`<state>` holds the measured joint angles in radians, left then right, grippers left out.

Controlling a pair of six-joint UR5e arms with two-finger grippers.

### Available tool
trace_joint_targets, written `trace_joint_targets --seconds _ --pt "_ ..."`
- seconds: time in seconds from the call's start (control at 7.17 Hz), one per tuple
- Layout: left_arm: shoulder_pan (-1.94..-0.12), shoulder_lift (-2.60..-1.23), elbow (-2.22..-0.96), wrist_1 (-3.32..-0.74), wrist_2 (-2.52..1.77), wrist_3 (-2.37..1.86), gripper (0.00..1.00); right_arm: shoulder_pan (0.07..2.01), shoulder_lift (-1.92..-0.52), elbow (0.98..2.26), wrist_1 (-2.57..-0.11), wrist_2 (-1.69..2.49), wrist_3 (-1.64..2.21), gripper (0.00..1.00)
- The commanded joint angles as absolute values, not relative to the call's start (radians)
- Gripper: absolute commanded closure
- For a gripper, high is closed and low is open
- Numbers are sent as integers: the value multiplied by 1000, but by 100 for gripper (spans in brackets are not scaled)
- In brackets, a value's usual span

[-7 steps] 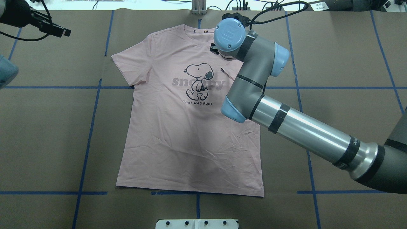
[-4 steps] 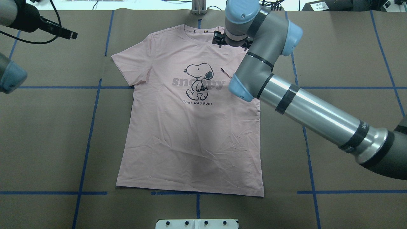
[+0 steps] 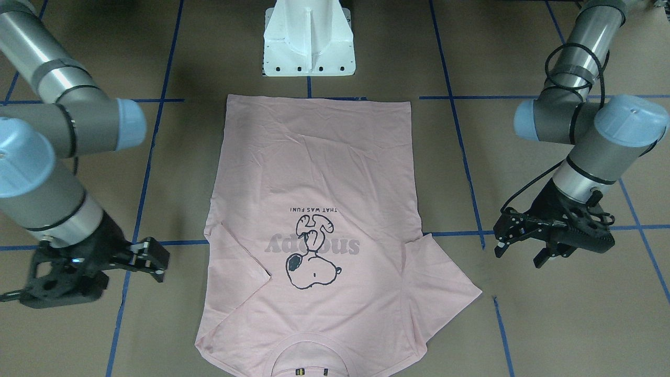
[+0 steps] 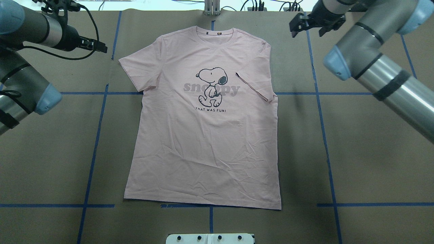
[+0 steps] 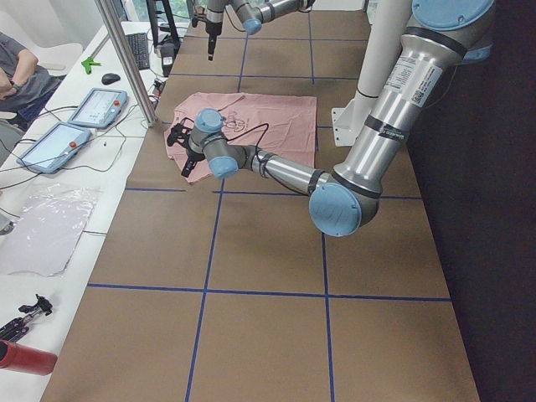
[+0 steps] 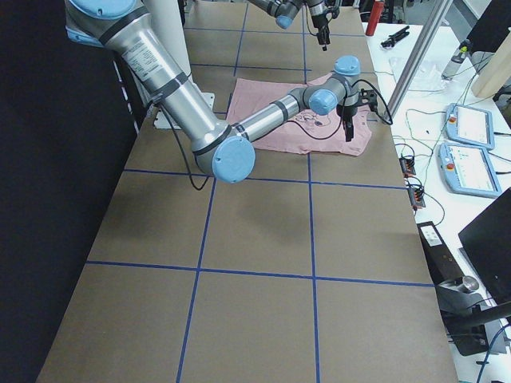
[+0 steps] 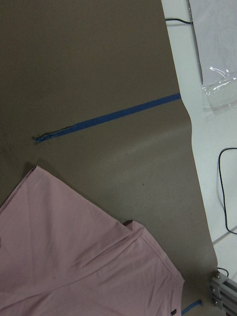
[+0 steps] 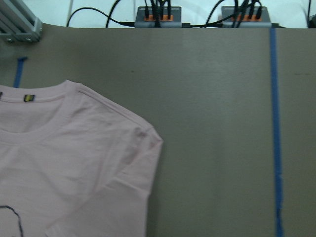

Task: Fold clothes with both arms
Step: 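Raise the right gripper away while moving the left gripper toward the other sleeve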

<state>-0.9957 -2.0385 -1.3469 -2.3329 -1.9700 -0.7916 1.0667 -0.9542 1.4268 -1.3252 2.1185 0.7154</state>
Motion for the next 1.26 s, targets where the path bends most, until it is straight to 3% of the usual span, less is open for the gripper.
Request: trace_joint_targets --seconds 0.0,0.7,1.12 --pt "-913 -2083 -1266 -2351 -1834 -894 38 1123 -1066 1514 -1324 2160 629 0" --pt "-879 -2193 -1022 -2465 -1777 -934 45 1124 -1101 1539 -1322 2152 630 0" --pt "-870 -2194 -1019 -2465 -1773 -928 49 1124 -1101 1539 -1324 2145 629 0"
